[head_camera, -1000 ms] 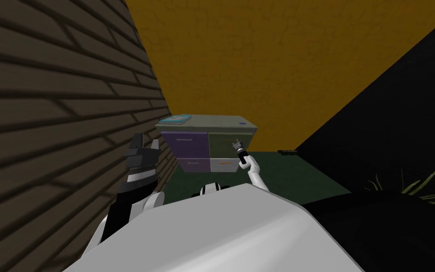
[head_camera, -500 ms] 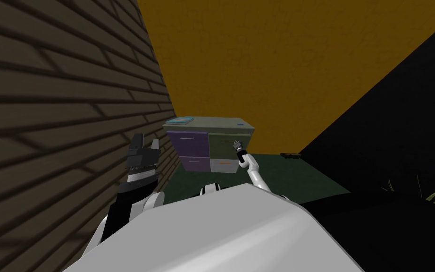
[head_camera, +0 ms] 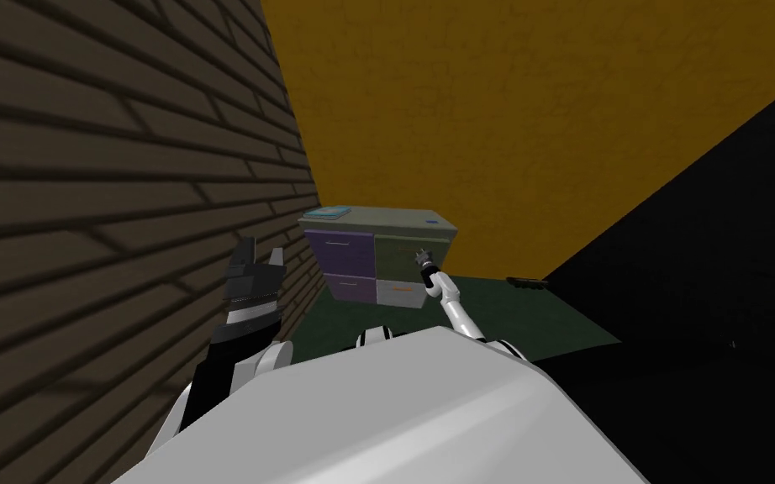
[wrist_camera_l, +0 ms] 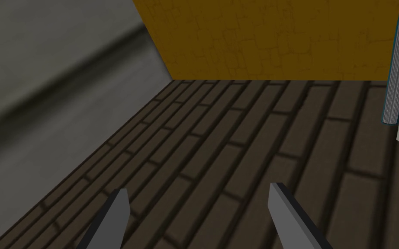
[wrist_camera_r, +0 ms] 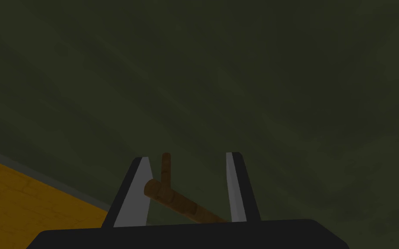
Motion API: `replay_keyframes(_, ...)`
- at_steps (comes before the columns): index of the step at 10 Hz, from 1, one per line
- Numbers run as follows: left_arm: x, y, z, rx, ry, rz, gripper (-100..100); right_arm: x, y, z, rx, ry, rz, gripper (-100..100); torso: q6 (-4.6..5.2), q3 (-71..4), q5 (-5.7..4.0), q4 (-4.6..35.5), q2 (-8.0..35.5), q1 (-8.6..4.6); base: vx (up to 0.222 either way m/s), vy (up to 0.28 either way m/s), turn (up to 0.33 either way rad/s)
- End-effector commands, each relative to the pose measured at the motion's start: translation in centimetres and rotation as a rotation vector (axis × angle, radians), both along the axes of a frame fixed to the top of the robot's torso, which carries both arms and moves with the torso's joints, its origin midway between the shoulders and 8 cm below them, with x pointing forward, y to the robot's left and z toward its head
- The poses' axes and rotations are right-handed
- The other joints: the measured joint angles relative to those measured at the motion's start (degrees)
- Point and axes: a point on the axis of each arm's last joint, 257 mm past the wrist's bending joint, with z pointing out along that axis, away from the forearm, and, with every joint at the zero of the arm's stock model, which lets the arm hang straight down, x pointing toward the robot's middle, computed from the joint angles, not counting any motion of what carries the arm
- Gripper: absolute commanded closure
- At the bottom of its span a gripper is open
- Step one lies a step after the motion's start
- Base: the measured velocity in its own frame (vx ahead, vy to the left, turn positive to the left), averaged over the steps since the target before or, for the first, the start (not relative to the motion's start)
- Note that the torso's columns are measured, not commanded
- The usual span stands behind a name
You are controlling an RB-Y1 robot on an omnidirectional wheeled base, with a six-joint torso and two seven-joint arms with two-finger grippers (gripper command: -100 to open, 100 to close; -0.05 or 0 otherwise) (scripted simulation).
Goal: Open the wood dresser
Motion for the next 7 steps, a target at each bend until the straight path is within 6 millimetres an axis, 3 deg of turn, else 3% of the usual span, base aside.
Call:
replay_keyframes(1,0.0,0.0,0.0,0.000,0.000,0.000,0,-0.3,-0.3,-2.0,0.034,0.035,-0.039,100,0.08,0.0,0.05,0.0,-0.1,0.05,-0.030,-0.028,0.016)
replay_keyframes(2,0.0,0.0,0.0,0.000,0.000,0.000,0,-0.3,-0.3,-2.0,0.048,0.033,-0.040,100,0.32,-0.1,0.02,-0.1,-0.2,-0.02,-0.005,0.002,-0.037)
replay_keyframes(7,0.0,0.0,0.0,0.000,0.000,0.000,0,0.0,-1.8,-2.2,0.000,0.044,-0.111,100,0.14,-0.1,-0.07,-0.1,-0.1,-0.16,-0.063,-0.041,0.140)
